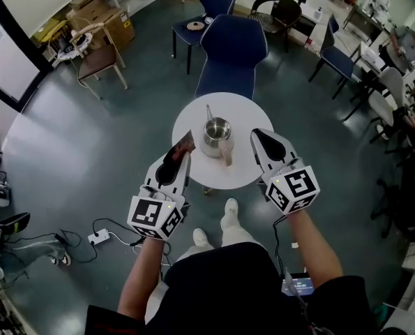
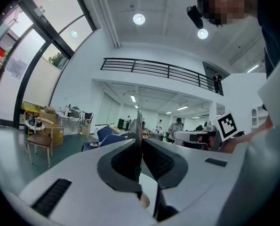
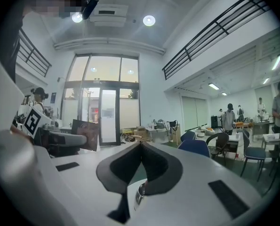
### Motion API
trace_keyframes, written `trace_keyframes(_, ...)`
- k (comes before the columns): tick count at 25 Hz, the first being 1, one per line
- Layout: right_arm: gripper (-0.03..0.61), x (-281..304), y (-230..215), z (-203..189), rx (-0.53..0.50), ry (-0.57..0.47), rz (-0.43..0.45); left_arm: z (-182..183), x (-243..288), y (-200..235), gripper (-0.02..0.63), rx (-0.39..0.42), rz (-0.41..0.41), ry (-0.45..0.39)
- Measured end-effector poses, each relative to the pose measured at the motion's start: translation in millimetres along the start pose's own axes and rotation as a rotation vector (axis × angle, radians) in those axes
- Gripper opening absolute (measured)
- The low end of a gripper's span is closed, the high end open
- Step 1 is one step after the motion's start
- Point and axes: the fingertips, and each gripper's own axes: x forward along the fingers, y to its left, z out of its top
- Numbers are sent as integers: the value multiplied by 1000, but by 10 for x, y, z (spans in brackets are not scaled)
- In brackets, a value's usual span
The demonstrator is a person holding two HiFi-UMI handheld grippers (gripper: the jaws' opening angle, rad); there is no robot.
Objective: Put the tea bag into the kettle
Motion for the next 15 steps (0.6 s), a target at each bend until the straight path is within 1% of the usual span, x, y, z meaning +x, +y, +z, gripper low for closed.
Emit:
trace_keyframes(8, 18, 330, -495, -105, 30, 31, 35, -151, 653, 93, 40, 12, 29, 71)
trace_keyframes(15, 18, 636, -748, -268, 54, 63, 64, -361, 1112, 261, 40, 37, 44, 161)
